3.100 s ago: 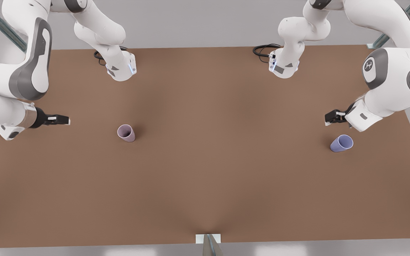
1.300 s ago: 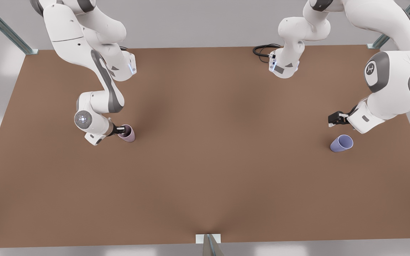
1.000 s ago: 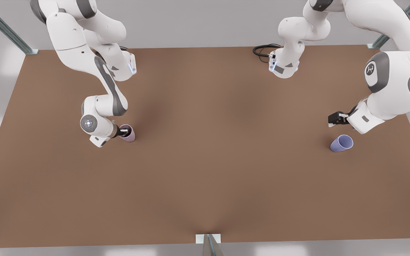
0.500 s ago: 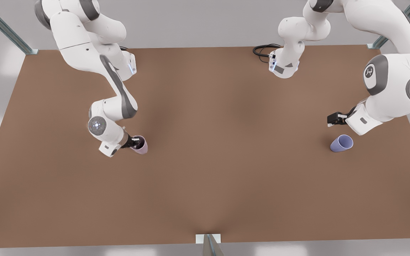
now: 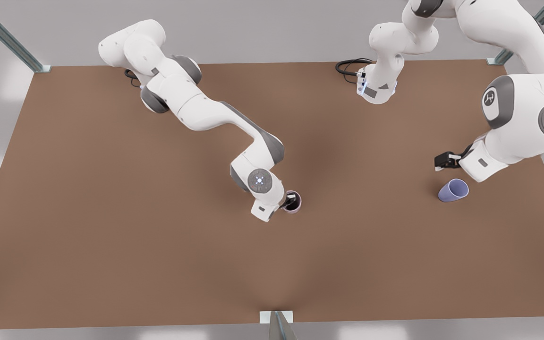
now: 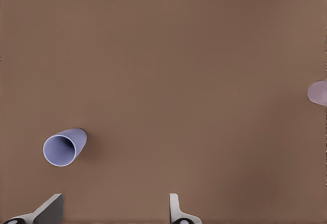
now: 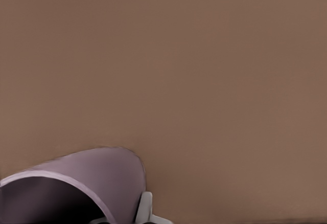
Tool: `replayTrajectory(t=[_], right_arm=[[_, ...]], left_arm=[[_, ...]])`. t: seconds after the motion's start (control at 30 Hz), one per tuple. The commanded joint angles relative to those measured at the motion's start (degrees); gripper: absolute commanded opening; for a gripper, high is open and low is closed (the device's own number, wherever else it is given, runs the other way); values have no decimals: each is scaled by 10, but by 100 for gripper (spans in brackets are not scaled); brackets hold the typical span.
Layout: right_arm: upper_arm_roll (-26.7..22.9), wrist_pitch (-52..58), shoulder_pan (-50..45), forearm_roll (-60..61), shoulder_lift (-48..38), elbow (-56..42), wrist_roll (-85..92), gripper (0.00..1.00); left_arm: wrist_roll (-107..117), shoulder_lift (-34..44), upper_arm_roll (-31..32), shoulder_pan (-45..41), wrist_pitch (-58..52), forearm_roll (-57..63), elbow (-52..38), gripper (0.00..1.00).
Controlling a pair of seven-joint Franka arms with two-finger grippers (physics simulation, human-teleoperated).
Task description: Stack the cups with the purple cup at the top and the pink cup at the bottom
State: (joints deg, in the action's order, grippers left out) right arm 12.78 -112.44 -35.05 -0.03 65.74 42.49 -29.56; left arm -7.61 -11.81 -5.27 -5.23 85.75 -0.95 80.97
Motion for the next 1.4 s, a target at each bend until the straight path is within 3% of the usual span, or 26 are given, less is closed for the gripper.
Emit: replayTrajectory(t=[0.0,0.17,0.2,0.23,0.47,0.6,0.67,0.73,0.77,0.83,0.97,1.13,1.2,1.37], right_arm=[[-10,-23,-8,-3,13,-1,-255,21],[-19,-38,-10,-3,20,1,-255,21],[-21,-41,-11,-3,20,2,-255,84],[-21,-38,-17,-3,20,2,-255,100],[-19,-31,-18,-3,16,1,-255,100],[-19,-28,-18,-3,10,2,-255,100],[-20,7,-10,0,-53,7,-255,100],[-21,163,24,-5,-148,28,-240,100],[-20,214,96,-4,-241,107,-177,100],[-20,212,192,-7,-398,266,-49,100],[-21,257,357,-3,-542,425,161,100],[-21,225,395,-9,-548,443,344,100],[-17,221,387,-73,-551,437,563,100],[-17,151,390,-88,-543,437,832,100]], left_arm=[[0,6,1,0,-6,0,-4,100],[3,2,-6,0,2,-5,-5,100],[3,13,-5,0,-5,-5,-5,100],[2,14,-5,0,-6,-6,-5,100],[0,-8,-11,2,2,-1,2,100],[-112,-10,-69,52,209,-4,154,100],[-114,-19,-80,61,260,-4,185,100],[-114,-30,-81,73,293,-4,203,100],[-115,-30,-82,80,312,-3,215,100],[-115,-45,-82,100,318,-3,217,100],[-122,-80,-81,132,346,-9,237,100],[-131,-119,-81,148,368,-17,252,100],[-131,-121,-81,148,369,-17,263,100],[-131,-132,-81,153,422,-17,297,100]])
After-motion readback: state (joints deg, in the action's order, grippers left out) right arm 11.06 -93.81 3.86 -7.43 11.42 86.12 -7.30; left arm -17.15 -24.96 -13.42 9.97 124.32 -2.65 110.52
